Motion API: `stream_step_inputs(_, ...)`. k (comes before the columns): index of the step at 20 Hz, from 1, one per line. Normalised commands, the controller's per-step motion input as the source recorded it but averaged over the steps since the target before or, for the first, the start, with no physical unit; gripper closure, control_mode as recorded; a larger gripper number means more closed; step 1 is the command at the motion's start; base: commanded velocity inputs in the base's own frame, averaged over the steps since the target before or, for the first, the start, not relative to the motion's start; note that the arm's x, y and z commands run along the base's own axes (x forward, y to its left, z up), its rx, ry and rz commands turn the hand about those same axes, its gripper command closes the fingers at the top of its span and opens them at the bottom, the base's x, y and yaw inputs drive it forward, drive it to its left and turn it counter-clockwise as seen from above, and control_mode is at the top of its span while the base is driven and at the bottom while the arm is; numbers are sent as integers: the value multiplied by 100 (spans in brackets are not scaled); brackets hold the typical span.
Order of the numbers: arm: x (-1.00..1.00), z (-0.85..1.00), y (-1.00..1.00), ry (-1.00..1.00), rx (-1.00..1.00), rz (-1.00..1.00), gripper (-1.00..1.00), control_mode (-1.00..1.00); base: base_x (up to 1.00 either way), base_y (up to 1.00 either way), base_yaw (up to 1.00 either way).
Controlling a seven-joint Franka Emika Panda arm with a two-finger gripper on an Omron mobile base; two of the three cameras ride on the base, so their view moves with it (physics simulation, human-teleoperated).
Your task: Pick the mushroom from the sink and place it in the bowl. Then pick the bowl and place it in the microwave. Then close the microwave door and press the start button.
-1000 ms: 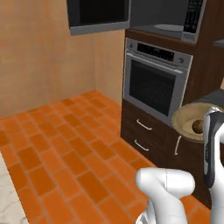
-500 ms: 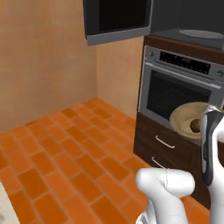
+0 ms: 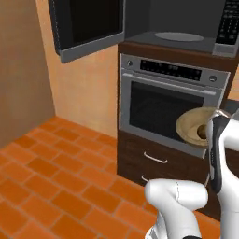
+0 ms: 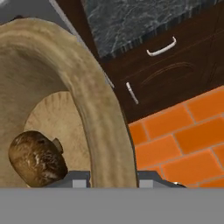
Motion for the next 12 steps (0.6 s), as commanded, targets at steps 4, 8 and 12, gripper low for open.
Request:
stream_step_inputs(4,0,0,0,0,0,0,100,100,45,20,-64)
stream_step_inputs(8,0,0,0,0,0,0,100,100,41,23,-39)
stream_step_inputs(12,0,0,0,0,0,0,100,100,12,4,-8)
